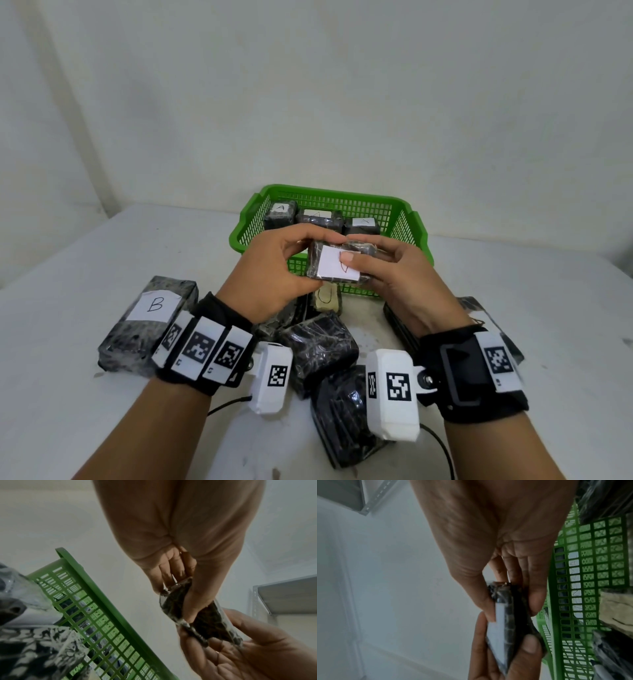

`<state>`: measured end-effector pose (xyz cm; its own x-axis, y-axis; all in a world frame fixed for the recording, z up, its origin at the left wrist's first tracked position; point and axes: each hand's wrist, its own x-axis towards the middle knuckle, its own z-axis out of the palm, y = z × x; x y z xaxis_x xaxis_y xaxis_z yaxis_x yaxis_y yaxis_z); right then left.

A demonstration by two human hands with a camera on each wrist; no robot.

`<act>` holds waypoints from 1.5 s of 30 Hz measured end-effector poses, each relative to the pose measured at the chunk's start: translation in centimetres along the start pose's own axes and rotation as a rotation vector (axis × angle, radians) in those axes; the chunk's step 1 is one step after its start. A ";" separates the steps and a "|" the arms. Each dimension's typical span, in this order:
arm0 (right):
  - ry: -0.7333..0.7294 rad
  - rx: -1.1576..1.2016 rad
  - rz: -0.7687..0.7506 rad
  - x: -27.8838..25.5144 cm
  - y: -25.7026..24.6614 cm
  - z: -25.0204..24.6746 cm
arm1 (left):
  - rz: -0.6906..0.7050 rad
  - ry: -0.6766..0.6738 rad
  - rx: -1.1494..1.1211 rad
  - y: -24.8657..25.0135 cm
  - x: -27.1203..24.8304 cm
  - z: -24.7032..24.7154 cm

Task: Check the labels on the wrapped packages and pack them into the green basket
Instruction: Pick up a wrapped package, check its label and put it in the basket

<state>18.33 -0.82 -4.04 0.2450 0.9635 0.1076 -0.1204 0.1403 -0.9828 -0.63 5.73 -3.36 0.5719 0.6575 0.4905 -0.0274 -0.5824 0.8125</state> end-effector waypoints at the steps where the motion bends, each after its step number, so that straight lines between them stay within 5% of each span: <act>1: -0.004 -0.013 0.002 0.0 0.1 0.2 | 0.002 -0.002 0.003 0.1 0.0 0.1; 7: 0.032 -0.139 -0.054 -0.1 0.3 0.6 | 0.009 -0.030 0.024 0.4 -0.1 0.2; 13: -0.117 -0.042 0.000 -0.2 -0.3 -0.4 | -0.007 0.028 -0.023 0.2 0.0 -0.7; 32: -0.037 -0.133 -0.072 -0.3 0.0 0.5 | 0.007 0.042 0.010 0.3 0.0 -0.3; 39: -0.098 0.045 0.013 -0.1 -0.6 -0.4 | 0.002 0.066 0.002 0.4 0.1 -0.8; 45: -0.041 -0.038 -0.147 -0.1 -0.6 -1.7 | -0.113 -0.027 -0.027 0.3 -0.1 -0.5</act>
<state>19.96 -1.39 -3.73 0.2176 0.9418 0.2562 -0.0497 0.2729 -0.9608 -1.11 5.76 -3.04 0.5947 0.7049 0.3866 0.0166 -0.4916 0.8707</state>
